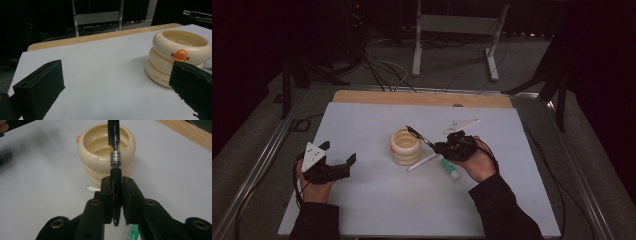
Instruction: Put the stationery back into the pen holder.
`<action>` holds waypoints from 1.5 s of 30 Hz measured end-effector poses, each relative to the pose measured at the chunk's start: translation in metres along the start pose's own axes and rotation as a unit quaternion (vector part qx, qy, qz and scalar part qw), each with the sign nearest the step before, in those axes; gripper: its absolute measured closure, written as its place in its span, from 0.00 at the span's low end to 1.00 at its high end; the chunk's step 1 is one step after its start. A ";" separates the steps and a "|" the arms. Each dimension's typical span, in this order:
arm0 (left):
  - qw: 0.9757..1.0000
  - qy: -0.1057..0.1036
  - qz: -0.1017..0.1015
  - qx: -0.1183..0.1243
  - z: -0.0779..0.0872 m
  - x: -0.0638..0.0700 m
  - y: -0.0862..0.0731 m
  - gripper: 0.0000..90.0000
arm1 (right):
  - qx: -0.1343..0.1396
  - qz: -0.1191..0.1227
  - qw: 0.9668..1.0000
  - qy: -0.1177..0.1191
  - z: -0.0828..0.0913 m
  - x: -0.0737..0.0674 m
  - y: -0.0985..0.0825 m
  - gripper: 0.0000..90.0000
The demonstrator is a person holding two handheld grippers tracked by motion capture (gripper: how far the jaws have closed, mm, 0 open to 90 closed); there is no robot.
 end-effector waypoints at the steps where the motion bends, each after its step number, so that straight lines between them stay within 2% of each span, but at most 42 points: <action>1: 1.000 0.000 0.000 0.000 0.000 0.000 0.000 0.00 | -0.001 -0.001 1.000 0.001 -0.001 0.000 0.001 0.89; 21: 1.000 0.002 0.001 0.001 0.000 -0.001 0.000 0.00 | -0.019 0.000 1.000 0.001 -0.015 -0.008 0.010 0.89; 30: 1.000 0.001 0.001 0.001 0.000 -0.001 0.000 0.00 | -0.014 0.001 1.000 -0.002 -0.018 -0.010 0.019 0.89; 43: 1.000 0.002 0.001 0.000 0.000 -0.001 -0.001 0.00 | -0.011 0.004 1.000 -0.014 -0.032 -0.011 0.028 0.89; 44: 1.000 0.002 0.002 0.000 0.000 -0.001 -0.001 0.00 | -0.010 0.002 1.000 -0.012 -0.033 -0.011 0.028 0.89; 45: 1.000 0.002 0.002 0.000 0.000 -0.001 -0.001 0.00 | -0.004 -0.002 1.000 -0.012 -0.034 -0.011 0.029 0.81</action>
Point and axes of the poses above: each handheld gripper's, and its own axes: z roughly backward along the jaws, y roughly out of its top, x roughly to its right, the point moved 4 cm from there along -z, roughly forward along the jaws, and after that the axes turned 14 degrees about x, right-handed, at the moved point
